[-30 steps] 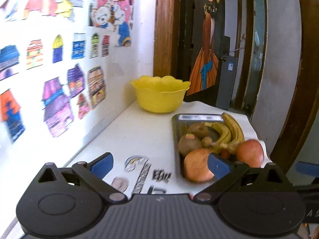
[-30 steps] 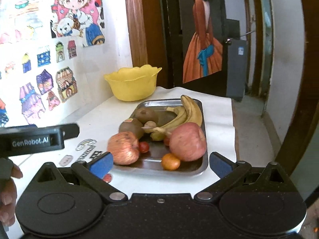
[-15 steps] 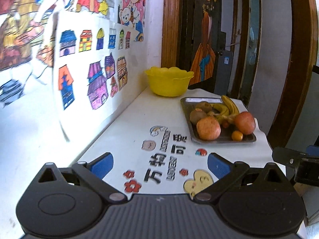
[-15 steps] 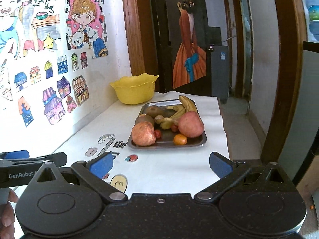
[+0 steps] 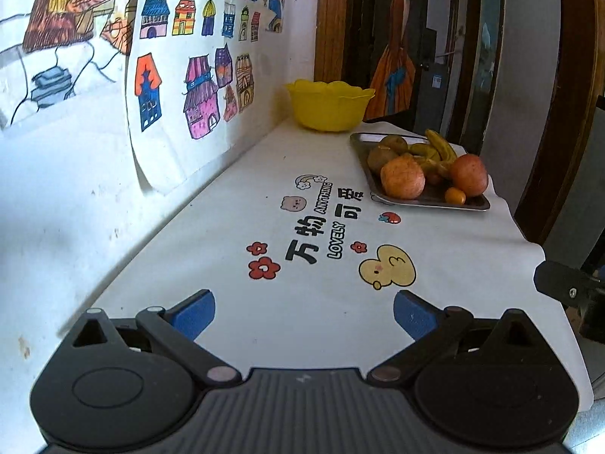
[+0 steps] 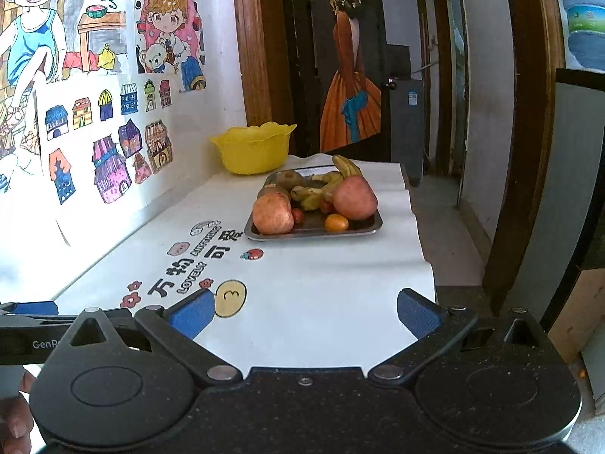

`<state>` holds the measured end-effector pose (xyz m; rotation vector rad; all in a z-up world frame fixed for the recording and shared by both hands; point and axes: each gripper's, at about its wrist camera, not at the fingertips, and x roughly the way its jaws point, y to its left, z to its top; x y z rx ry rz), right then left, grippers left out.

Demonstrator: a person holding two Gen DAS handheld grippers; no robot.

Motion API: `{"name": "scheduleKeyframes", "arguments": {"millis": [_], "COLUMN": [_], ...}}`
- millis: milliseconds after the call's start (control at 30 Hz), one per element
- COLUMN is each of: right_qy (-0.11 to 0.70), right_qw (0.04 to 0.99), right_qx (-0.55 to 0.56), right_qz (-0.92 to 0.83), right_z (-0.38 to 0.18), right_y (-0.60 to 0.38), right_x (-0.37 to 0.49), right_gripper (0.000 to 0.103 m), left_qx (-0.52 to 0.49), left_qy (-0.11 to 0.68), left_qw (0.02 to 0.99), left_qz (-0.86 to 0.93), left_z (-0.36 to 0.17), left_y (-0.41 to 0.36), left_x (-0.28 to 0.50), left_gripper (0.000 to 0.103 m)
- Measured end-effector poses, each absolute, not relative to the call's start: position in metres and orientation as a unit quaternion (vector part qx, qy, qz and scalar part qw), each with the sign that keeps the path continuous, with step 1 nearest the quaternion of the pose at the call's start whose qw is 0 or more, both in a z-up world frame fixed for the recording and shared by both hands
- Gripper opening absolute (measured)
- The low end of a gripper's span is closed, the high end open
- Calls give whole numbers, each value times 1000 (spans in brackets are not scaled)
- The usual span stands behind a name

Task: Organize fruits

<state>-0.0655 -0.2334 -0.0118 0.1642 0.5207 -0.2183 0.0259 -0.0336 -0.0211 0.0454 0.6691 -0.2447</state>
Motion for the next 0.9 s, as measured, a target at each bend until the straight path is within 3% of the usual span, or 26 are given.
{"name": "scheduleKeyframes", "arguments": {"millis": [433,900], "right_qy": [254,250], "right_qw": [960,967], "right_qx": [72,33], "right_qz": [-99,-36], "right_z": [-16,-33], "right_y": [-237,-286], "right_x": [-50,30], "right_gripper": [102,102], "left_qx": [7,-27], "left_qy": [291,266], "left_qw": [951,963], "left_qz": [-102,-33], "left_z": [-20,-49], "left_y": [-31,-55], "left_x": [38,84], "left_gripper": [102,102]}}
